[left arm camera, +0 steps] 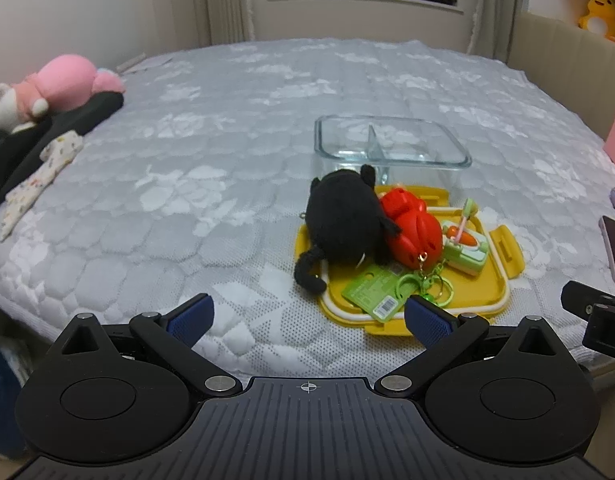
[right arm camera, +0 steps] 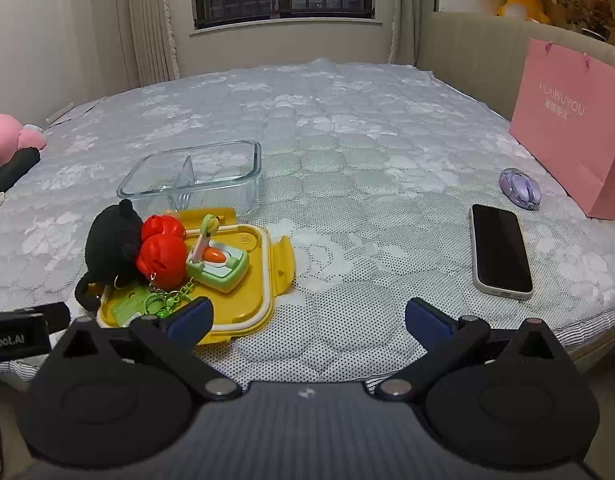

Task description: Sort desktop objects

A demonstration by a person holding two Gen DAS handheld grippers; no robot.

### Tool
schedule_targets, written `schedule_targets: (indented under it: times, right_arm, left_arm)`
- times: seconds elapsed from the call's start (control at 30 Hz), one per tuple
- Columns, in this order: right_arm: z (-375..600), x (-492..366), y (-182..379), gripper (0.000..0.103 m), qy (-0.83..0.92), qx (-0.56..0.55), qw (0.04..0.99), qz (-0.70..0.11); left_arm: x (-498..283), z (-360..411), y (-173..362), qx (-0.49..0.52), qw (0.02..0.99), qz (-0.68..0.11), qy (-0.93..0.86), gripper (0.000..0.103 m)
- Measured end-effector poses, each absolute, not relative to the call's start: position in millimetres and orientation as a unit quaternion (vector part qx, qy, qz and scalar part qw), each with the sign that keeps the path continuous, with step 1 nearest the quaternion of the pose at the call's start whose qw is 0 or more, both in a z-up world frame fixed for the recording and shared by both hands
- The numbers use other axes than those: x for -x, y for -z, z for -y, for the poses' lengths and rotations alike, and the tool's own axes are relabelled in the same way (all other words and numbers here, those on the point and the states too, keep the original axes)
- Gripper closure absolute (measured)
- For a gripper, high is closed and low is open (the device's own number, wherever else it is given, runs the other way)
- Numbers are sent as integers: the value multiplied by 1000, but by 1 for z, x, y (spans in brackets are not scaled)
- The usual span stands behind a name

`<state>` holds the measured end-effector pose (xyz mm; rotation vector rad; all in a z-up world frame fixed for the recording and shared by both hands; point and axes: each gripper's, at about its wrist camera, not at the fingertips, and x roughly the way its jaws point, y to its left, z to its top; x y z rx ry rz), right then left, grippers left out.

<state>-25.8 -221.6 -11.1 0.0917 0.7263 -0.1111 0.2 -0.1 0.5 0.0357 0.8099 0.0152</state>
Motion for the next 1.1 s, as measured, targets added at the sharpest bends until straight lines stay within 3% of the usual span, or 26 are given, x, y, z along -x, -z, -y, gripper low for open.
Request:
schedule_targets:
  times: [1.1]
  right_arm:
    - [217, 24, 15, 0, 56, -43, 927, -368]
  left_arm:
    - [-4, -5, 8, -11, 917, -399, -12, 0]
